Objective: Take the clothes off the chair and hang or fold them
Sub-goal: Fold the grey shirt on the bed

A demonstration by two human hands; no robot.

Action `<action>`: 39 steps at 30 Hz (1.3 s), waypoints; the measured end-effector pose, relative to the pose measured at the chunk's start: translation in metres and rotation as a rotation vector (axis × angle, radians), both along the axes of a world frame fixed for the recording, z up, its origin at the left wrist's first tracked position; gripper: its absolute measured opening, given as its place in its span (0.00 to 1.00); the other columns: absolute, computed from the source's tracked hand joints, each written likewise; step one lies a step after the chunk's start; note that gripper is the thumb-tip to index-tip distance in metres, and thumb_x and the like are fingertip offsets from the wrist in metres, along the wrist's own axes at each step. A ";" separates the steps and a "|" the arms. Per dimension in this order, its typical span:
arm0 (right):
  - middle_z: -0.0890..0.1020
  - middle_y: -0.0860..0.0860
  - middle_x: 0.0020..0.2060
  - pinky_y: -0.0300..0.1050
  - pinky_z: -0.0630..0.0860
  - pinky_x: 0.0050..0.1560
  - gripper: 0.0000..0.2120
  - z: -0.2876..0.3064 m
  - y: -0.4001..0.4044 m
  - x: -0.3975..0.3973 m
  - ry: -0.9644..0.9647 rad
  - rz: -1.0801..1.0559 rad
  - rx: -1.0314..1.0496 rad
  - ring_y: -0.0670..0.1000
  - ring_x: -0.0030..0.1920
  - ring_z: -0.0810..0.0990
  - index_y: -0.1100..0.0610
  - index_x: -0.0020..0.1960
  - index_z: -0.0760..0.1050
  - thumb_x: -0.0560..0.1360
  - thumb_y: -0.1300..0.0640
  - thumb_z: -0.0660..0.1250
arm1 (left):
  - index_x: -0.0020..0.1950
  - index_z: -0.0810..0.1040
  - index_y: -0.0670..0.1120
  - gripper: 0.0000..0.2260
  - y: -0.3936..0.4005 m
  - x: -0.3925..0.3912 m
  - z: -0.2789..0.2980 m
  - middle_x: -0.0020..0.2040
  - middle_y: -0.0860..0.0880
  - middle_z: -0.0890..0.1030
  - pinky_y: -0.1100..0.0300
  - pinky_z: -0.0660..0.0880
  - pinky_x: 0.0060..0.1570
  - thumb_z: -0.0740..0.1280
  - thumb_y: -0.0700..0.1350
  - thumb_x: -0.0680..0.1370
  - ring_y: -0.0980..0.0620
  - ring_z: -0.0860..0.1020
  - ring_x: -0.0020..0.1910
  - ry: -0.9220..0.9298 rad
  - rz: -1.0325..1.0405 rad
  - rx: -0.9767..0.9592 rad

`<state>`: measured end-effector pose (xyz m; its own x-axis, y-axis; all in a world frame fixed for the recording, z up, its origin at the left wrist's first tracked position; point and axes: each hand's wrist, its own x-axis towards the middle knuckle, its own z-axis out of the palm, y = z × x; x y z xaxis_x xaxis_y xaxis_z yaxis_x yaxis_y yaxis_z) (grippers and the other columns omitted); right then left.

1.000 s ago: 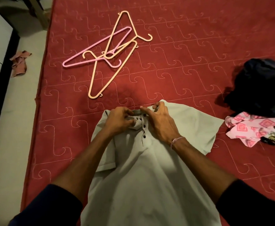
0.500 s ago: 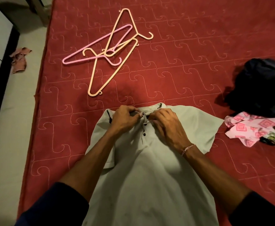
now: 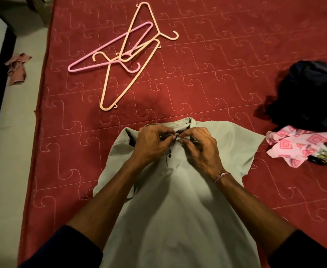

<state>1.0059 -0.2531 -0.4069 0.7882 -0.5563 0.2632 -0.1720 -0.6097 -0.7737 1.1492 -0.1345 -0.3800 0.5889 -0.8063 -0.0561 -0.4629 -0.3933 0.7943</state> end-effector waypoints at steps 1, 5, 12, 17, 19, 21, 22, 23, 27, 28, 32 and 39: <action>0.82 0.47 0.46 0.55 0.77 0.47 0.03 0.000 0.000 0.000 0.000 -0.012 0.007 0.51 0.50 0.77 0.55 0.51 0.81 0.77 0.61 0.71 | 0.54 0.86 0.45 0.08 0.000 0.000 -0.001 0.46 0.50 0.86 0.64 0.78 0.47 0.72 0.43 0.77 0.59 0.80 0.43 -0.015 -0.005 -0.005; 0.79 0.34 0.46 0.55 0.79 0.47 0.04 0.001 0.001 0.000 0.008 -0.036 0.095 0.51 0.49 0.78 0.53 0.52 0.81 0.77 0.57 0.71 | 0.54 0.86 0.47 0.08 0.000 0.002 -0.003 0.45 0.51 0.86 0.58 0.80 0.47 0.73 0.45 0.76 0.58 0.81 0.41 -0.086 -0.050 -0.008; 0.82 0.43 0.47 0.55 0.76 0.48 0.12 -0.002 -0.003 0.004 0.097 0.032 0.039 0.49 0.48 0.76 0.51 0.58 0.83 0.79 0.48 0.66 | 0.53 0.86 0.48 0.08 -0.004 0.009 0.000 0.39 0.52 0.83 0.46 0.78 0.45 0.73 0.48 0.76 0.55 0.76 0.35 -0.299 -0.133 0.045; 0.81 0.41 0.43 0.56 0.75 0.49 0.08 -0.002 -0.003 0.006 0.167 -0.023 0.009 0.46 0.45 0.75 0.48 0.51 0.83 0.77 0.47 0.68 | 0.53 0.86 0.47 0.07 -0.008 0.012 0.005 0.38 0.50 0.83 0.50 0.77 0.45 0.73 0.45 0.76 0.53 0.76 0.34 -0.340 -0.200 0.067; 0.78 0.38 0.39 0.54 0.73 0.51 0.08 0.000 -0.002 0.006 0.201 -0.035 -0.034 0.45 0.43 0.74 0.47 0.50 0.83 0.76 0.45 0.68 | 0.53 0.86 0.47 0.08 -0.009 0.012 0.007 0.39 0.49 0.84 0.55 0.76 0.44 0.72 0.44 0.76 0.53 0.77 0.35 -0.333 -0.225 0.087; 0.75 0.37 0.37 0.54 0.71 0.53 0.09 0.002 -0.002 0.006 0.245 -0.037 -0.067 0.45 0.42 0.74 0.46 0.49 0.83 0.75 0.44 0.67 | 0.54 0.86 0.46 0.08 -0.010 0.013 0.008 0.40 0.50 0.84 0.58 0.74 0.42 0.72 0.43 0.76 0.53 0.77 0.36 -0.334 -0.256 0.109; 0.75 0.37 0.36 0.54 0.71 0.53 0.10 0.003 -0.002 0.006 0.268 -0.036 -0.085 0.46 0.42 0.74 0.46 0.48 0.84 0.75 0.43 0.67 | 0.54 0.86 0.46 0.08 -0.010 0.013 0.008 0.40 0.50 0.83 0.58 0.74 0.42 0.72 0.43 0.76 0.53 0.76 0.36 -0.337 -0.268 0.118; 0.75 0.37 0.36 0.53 0.70 0.54 0.11 0.004 -0.003 0.006 0.291 -0.036 -0.097 0.47 0.42 0.75 0.46 0.48 0.84 0.75 0.42 0.67 | 0.54 0.86 0.47 0.08 -0.010 0.013 0.008 0.40 0.50 0.83 0.58 0.73 0.42 0.72 0.42 0.76 0.53 0.76 0.36 -0.341 -0.275 0.128; 0.76 0.38 0.34 0.51 0.67 0.55 0.11 0.006 -0.006 0.009 0.367 -0.046 -0.106 0.47 0.42 0.75 0.44 0.50 0.84 0.74 0.42 0.68 | 0.56 0.86 0.48 0.09 -0.014 0.013 0.008 0.41 0.50 0.84 0.60 0.69 0.41 0.72 0.43 0.76 0.53 0.76 0.37 -0.352 -0.287 0.181; 0.77 0.38 0.34 0.51 0.67 0.56 0.10 0.006 -0.007 0.010 0.387 -0.047 -0.106 0.47 0.43 0.75 0.44 0.50 0.85 0.74 0.42 0.69 | 0.56 0.86 0.48 0.09 -0.014 0.012 0.009 0.42 0.51 0.84 0.60 0.69 0.41 0.71 0.42 0.76 0.53 0.76 0.38 -0.351 -0.288 0.192; 0.85 0.41 0.39 0.51 0.69 0.58 0.12 0.009 -0.013 0.014 0.454 -0.026 -0.100 0.48 0.44 0.79 0.42 0.52 0.85 0.73 0.40 0.69 | 0.55 0.86 0.49 0.09 -0.014 0.011 0.009 0.41 0.52 0.82 0.60 0.71 0.41 0.70 0.41 0.76 0.54 0.74 0.38 -0.327 -0.301 0.233; 0.83 0.44 0.45 0.53 0.66 0.57 0.14 0.010 -0.017 0.007 0.443 0.058 -0.301 0.51 0.50 0.76 0.45 0.55 0.82 0.77 0.39 0.66 | 0.53 0.86 0.45 0.08 -0.008 0.012 0.006 0.43 0.50 0.83 0.61 0.74 0.42 0.71 0.40 0.76 0.54 0.78 0.40 -0.210 -0.259 0.227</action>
